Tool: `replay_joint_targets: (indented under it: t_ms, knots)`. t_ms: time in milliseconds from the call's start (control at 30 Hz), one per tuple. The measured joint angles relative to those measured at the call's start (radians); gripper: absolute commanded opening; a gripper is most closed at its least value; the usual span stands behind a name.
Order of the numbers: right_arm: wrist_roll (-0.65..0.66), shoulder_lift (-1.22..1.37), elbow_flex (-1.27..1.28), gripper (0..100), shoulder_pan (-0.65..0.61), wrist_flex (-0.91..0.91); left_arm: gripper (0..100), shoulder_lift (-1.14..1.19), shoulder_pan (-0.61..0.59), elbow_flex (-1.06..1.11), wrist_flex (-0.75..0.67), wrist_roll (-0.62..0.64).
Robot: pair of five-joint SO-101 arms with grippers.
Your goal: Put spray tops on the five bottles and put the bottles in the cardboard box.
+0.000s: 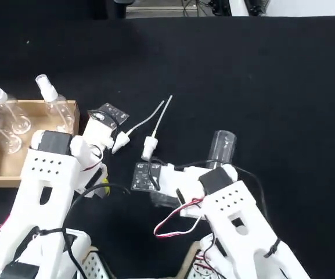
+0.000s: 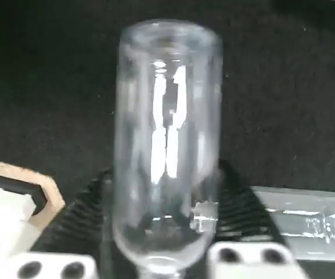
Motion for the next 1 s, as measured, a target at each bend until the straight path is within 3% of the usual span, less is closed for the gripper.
replay_joint_targets:
  t_ms: [100,333,433,600,833,1000]
  knots:
    - [-0.044,0.0,-0.008,39.8,-0.002,0.023,21,0.0,0.0,0.0,0.003,0.0]
    - [-0.155,0.0,-0.245,36.7,-0.002,0.235,21,0.0,0.0,-0.034,0.008,0.0]
    - [-0.169,0.0,-0.37,35.8,0.066,0.331,21,0.0,0.043,-0.083,0.009,0.0]
    - [-0.035,0.0,-0.486,35.7,0.4,0.407,21,0.0,0.282,-0.112,0.009,-0.086]
    - [0.468,0.0,-0.491,35.7,1.016,0.416,21,0.0,0.588,-0.115,-0.132,-0.166]
    - [0.712,0.0,-0.491,35.7,1.29,0.419,25,0.0,0.717,-0.112,-0.288,-0.172]
